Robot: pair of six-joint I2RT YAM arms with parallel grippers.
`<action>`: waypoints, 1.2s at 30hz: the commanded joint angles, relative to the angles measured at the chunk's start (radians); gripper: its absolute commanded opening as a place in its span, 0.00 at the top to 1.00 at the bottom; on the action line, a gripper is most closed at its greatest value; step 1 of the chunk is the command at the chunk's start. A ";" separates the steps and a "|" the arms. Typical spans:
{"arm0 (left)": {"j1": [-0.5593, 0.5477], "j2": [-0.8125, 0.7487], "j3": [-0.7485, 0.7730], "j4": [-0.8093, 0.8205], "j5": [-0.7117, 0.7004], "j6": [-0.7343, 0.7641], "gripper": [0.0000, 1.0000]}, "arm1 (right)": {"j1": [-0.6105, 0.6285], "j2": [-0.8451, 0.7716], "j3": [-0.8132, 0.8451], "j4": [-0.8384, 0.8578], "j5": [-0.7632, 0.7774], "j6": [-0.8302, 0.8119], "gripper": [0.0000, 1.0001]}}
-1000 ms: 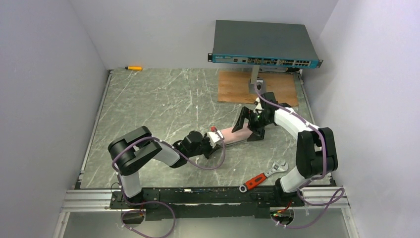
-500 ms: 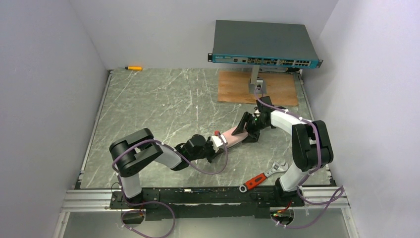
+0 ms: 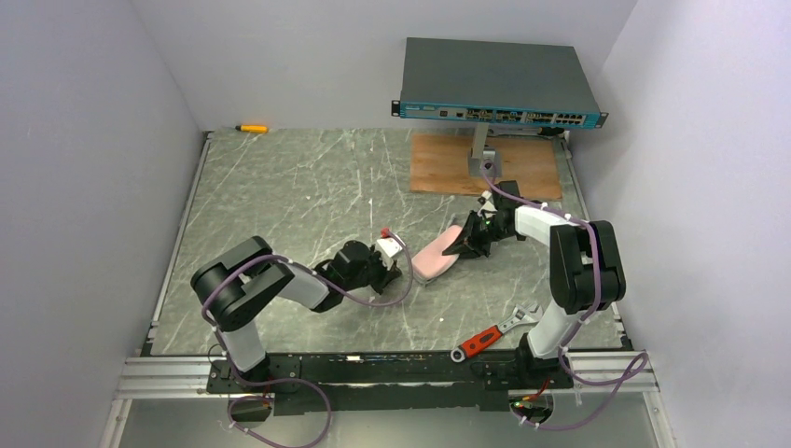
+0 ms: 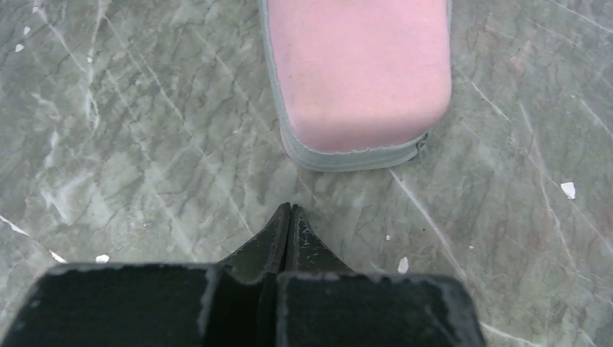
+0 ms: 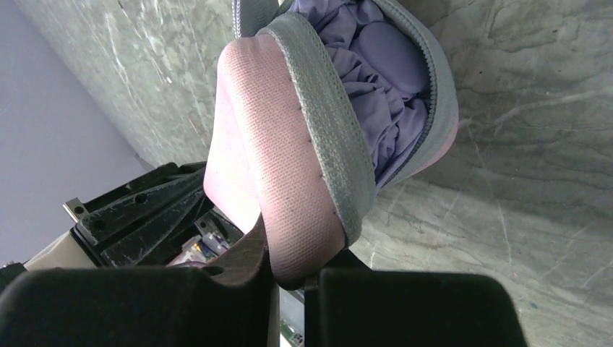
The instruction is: Open the umbrella
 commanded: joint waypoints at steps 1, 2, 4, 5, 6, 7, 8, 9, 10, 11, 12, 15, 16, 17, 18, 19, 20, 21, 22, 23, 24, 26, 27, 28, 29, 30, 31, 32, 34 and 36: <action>0.021 -0.034 -0.024 -0.015 0.046 0.021 1.00 | -0.003 0.048 -0.036 -0.045 0.230 -0.090 1.00; 0.019 -0.047 -0.039 0.016 0.085 0.030 1.00 | -0.004 0.045 -0.037 -0.039 0.217 -0.075 1.00; -0.012 -0.072 -0.065 0.080 0.103 0.030 1.00 | -0.004 0.034 -0.047 -0.029 0.206 -0.023 1.00; -0.037 -0.082 -0.066 0.075 0.080 0.027 1.00 | -0.004 0.028 -0.053 -0.027 0.208 0.008 1.00; -0.067 -0.084 -0.063 0.071 0.059 0.016 0.92 | -0.003 0.022 -0.065 -0.024 0.212 0.038 1.00; -0.077 -0.080 -0.062 0.076 0.050 -0.006 0.79 | -0.002 0.011 -0.077 -0.017 0.216 0.068 1.00; -0.085 -0.077 -0.063 0.079 0.039 -0.035 0.67 | -0.001 0.001 -0.093 -0.003 0.216 0.105 1.00; -0.094 -0.072 -0.061 0.073 0.023 -0.067 0.57 | -0.002 -0.007 -0.106 0.012 0.210 0.142 1.00; -0.102 -0.065 -0.054 0.059 0.006 -0.082 0.48 | 0.000 -0.012 -0.117 0.031 0.201 0.178 1.00; -0.108 -0.058 -0.048 0.050 -0.013 -0.095 0.42 | 0.005 -0.020 -0.127 0.048 0.200 0.226 1.00; -0.111 -0.046 -0.040 0.050 -0.024 -0.110 0.40 | 0.011 -0.023 -0.133 0.062 0.208 0.255 1.00; -0.114 -0.022 0.000 0.003 -0.062 -0.151 0.43 | 0.022 -0.016 -0.148 0.091 0.217 0.323 1.00; -0.116 -0.013 0.018 -0.017 -0.084 -0.162 0.44 | 0.023 -0.011 -0.146 0.083 0.233 0.329 1.00; -0.116 -0.004 0.030 -0.031 -0.105 -0.169 0.45 | 0.023 -0.008 -0.144 0.073 0.243 0.330 1.00; -0.116 0.003 0.041 -0.040 -0.123 -0.179 0.46 | 0.023 -0.003 -0.142 0.065 0.248 0.329 1.00; -0.116 0.010 0.051 -0.043 -0.131 -0.191 0.47 | 0.022 -0.002 -0.138 0.056 0.255 0.328 1.00; -0.117 0.016 0.057 -0.047 -0.132 -0.201 0.47 | 0.022 -0.002 -0.137 0.052 0.261 0.335 1.00; -0.120 0.021 0.064 -0.048 -0.136 -0.213 0.47 | 0.024 0.001 -0.137 0.052 0.262 0.344 1.00; -0.124 0.028 0.072 -0.054 -0.148 -0.227 0.48 | 0.025 0.004 -0.138 0.057 0.255 0.350 1.00; -0.126 0.035 0.083 -0.069 -0.159 -0.238 0.49 | 0.025 0.006 -0.136 0.060 0.250 0.353 1.00; -0.128 0.043 0.093 -0.079 -0.170 -0.246 0.49 | 0.026 0.006 -0.133 0.060 0.249 0.354 1.00; -0.130 0.061 0.115 -0.103 -0.175 -0.267 0.52 | 0.031 0.004 -0.127 0.053 0.254 0.352 1.00; -0.129 0.071 0.131 -0.121 -0.190 -0.277 0.53 | 0.034 0.002 -0.127 0.050 0.258 0.355 1.00; -0.129 0.080 0.145 -0.139 -0.211 -0.294 0.54 | 0.040 0.000 -0.125 0.043 0.266 0.360 1.00; -0.129 0.090 0.160 -0.154 -0.221 -0.309 0.57 | 0.044 -0.004 -0.125 0.034 0.285 0.371 1.00; -0.129 0.099 0.173 -0.173 -0.232 -0.327 0.61 | 0.049 -0.009 -0.126 0.025 0.298 0.381 1.00; -0.130 0.107 0.187 -0.193 -0.248 -0.338 0.66 | 0.051 -0.015 -0.129 0.024 0.301 0.381 1.00; -0.130 0.112 0.201 -0.217 -0.273 -0.345 0.72 | 0.052 -0.020 -0.130 0.021 0.303 0.375 1.00; -0.128 0.114 0.210 -0.249 -0.308 -0.353 0.81 | 0.052 -0.028 -0.132 0.008 0.323 0.374 1.00; -0.125 0.113 0.212 -0.273 -0.326 -0.355 0.89 | 0.053 -0.032 -0.139 0.011 0.327 0.379 1.00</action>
